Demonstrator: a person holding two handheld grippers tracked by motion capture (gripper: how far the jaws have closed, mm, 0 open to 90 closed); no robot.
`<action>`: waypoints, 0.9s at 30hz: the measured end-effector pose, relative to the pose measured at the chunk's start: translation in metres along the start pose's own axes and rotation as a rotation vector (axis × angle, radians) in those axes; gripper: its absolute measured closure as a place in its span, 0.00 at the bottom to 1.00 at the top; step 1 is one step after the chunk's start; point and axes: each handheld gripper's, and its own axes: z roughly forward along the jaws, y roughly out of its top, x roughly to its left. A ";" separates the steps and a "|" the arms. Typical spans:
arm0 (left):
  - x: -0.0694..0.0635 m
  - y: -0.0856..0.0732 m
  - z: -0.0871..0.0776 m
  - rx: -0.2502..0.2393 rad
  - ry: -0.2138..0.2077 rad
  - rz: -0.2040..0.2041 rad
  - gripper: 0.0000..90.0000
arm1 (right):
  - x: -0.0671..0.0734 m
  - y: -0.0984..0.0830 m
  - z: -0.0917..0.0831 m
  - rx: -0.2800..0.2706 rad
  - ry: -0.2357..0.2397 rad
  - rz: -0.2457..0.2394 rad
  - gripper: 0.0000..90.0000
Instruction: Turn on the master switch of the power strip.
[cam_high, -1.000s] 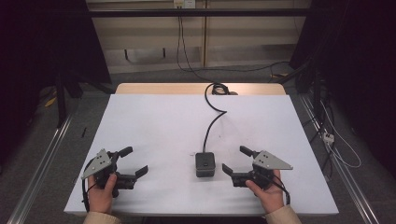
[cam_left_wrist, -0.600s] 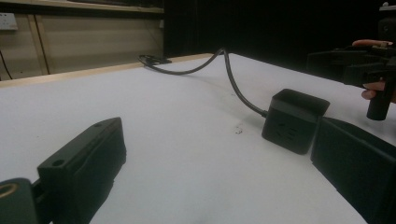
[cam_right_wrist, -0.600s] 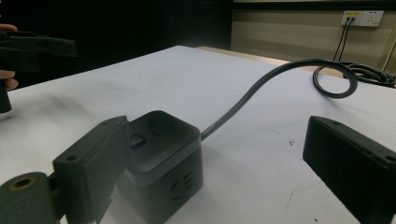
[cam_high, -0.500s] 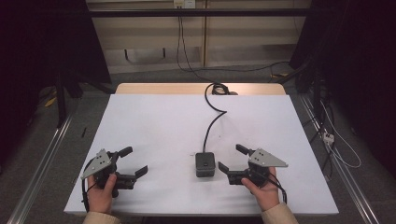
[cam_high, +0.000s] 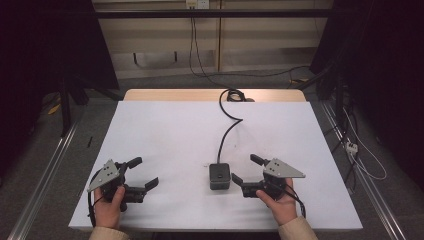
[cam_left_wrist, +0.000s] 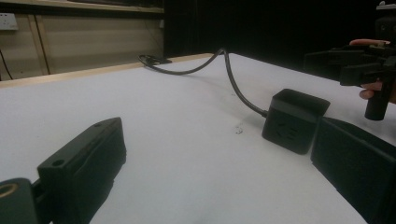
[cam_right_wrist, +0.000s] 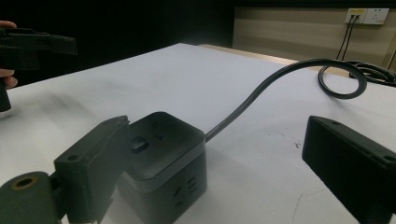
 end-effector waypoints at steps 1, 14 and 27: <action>0.000 0.000 0.000 0.000 0.000 0.000 0.03 | 0.000 0.000 0.000 0.000 0.001 -0.001 0.09; 0.000 0.000 0.000 0.001 0.001 0.000 0.03 | 0.004 0.002 0.004 0.001 0.014 0.000 0.12; 0.000 0.000 0.001 0.005 -0.001 0.005 0.03 | 0.005 0.003 0.005 0.006 0.022 -0.004 0.18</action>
